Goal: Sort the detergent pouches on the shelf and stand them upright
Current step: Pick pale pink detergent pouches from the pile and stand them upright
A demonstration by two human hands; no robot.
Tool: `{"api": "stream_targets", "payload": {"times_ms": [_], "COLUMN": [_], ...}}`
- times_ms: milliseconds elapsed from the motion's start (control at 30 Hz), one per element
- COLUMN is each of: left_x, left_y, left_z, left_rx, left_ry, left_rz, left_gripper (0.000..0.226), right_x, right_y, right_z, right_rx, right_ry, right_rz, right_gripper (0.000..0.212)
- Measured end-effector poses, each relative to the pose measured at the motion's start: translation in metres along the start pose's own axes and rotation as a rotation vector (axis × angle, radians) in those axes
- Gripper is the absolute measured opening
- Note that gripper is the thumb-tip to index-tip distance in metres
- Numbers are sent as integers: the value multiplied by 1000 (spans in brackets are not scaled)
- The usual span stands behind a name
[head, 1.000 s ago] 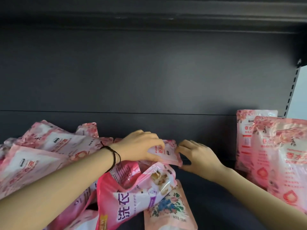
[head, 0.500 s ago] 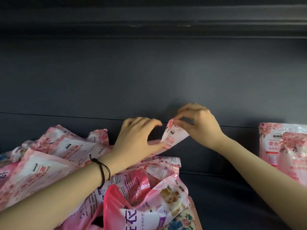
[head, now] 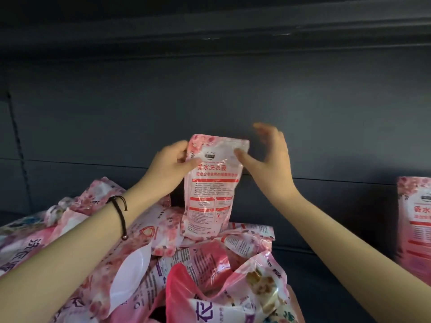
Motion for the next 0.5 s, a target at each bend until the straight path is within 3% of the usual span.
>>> {"api": "stream_targets", "payload": {"times_ms": [133,200,300,500], "left_x": [-5,-6,-6,-2], "left_y": [-25,-29,-29,-9], "left_z": [-3,2,9,-1], "left_rx": [-178,-268,-346,-507], "left_ry": [1,-10,3,148], "left_rz": [-79,-104,-111,-140], "left_gripper": [16,17,16,11], "right_x": [-37,-47,-46,-22], "right_y": [77,91,85,41], "right_z": [43,65,84,41], "right_rx": [391,536,676,798], "right_ry": [-174,-262,-340,-127], "right_rz": [647,780,800,561], "right_gripper": [58,47,35,8]}}
Point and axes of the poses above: each hand's wrist, its own x-axis towards the middle knuckle, its own z-axis out of the palm, y = z × x, the point moved 9 cm from there along x, towards the middle knuckle, and after that the axes turned 3 degrees about x, right-handed, at the moved point
